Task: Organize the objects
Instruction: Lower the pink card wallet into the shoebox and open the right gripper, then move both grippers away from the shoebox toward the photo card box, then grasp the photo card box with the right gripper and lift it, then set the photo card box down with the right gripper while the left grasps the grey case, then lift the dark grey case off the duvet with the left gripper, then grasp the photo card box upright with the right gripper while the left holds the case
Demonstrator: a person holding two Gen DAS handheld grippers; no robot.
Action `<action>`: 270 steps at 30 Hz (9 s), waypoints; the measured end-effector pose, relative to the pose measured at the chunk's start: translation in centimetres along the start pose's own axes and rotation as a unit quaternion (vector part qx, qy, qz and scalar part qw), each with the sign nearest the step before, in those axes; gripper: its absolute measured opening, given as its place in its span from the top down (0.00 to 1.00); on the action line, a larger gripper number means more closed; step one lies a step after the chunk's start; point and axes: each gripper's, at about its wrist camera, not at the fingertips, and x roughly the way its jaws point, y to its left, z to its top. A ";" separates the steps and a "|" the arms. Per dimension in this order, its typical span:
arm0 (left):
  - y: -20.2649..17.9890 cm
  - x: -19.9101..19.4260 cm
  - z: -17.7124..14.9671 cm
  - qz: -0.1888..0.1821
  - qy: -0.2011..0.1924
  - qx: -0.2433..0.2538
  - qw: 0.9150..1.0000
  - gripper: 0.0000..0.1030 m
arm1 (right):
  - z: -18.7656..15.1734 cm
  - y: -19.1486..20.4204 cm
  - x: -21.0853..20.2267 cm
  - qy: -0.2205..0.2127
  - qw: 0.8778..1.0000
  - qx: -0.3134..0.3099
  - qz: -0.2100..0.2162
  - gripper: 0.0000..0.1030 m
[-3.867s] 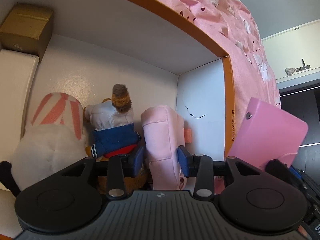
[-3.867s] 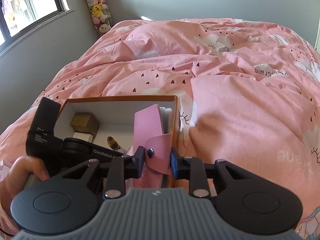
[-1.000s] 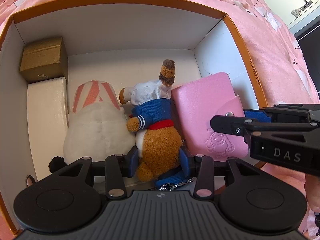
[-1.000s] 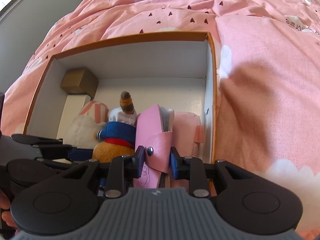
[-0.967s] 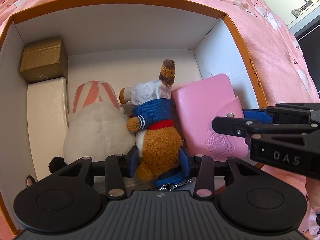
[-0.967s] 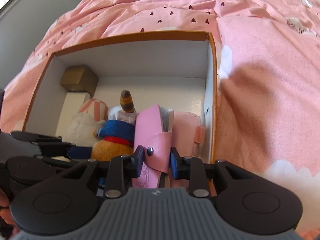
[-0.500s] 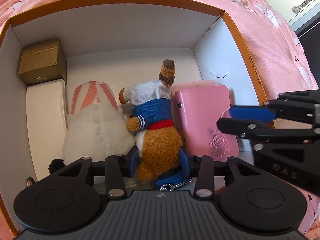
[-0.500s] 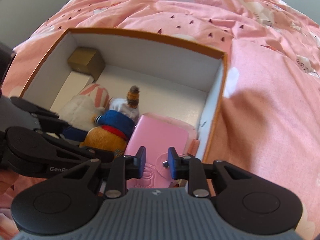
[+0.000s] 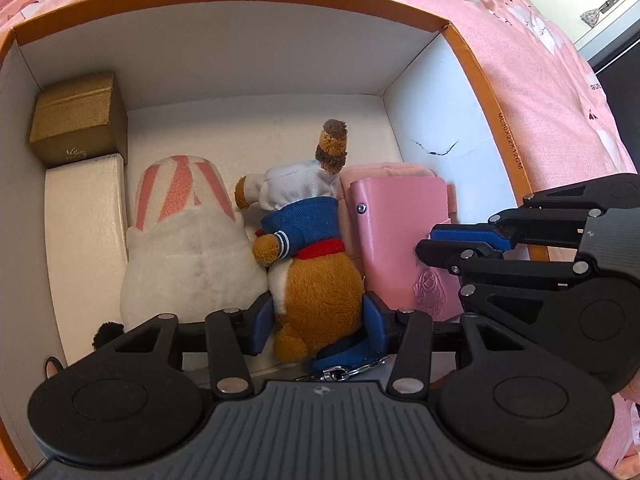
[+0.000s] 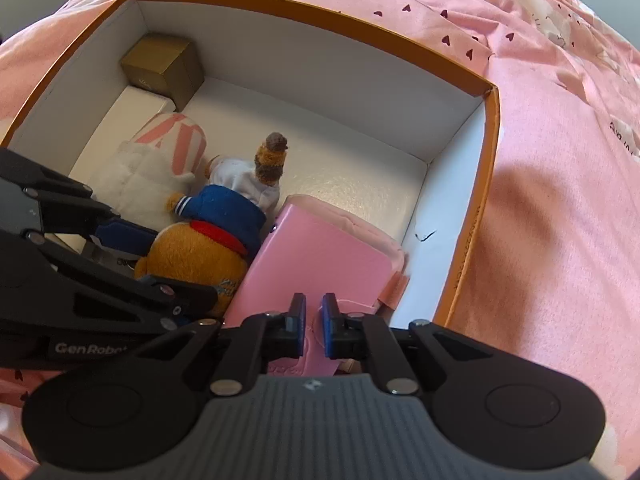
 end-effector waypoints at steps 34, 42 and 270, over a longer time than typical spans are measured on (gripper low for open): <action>-3.0 -9.4 -8.1 0.024 -0.117 0.080 0.990 0.38 | -11.0 5.6 -10.9 -0.158 0.984 0.080 0.031 0.77; -2.7 -8.1 -10.8 0.027 -0.063 0.080 0.994 0.38 | -13.9 7.1 -10.1 -0.109 0.990 0.075 0.043 0.71; -0.7 -3.2 -15.1 0.048 -0.010 0.078 0.996 0.63 | -15.6 1.9 1.3 0.021 0.946 0.269 0.177 0.45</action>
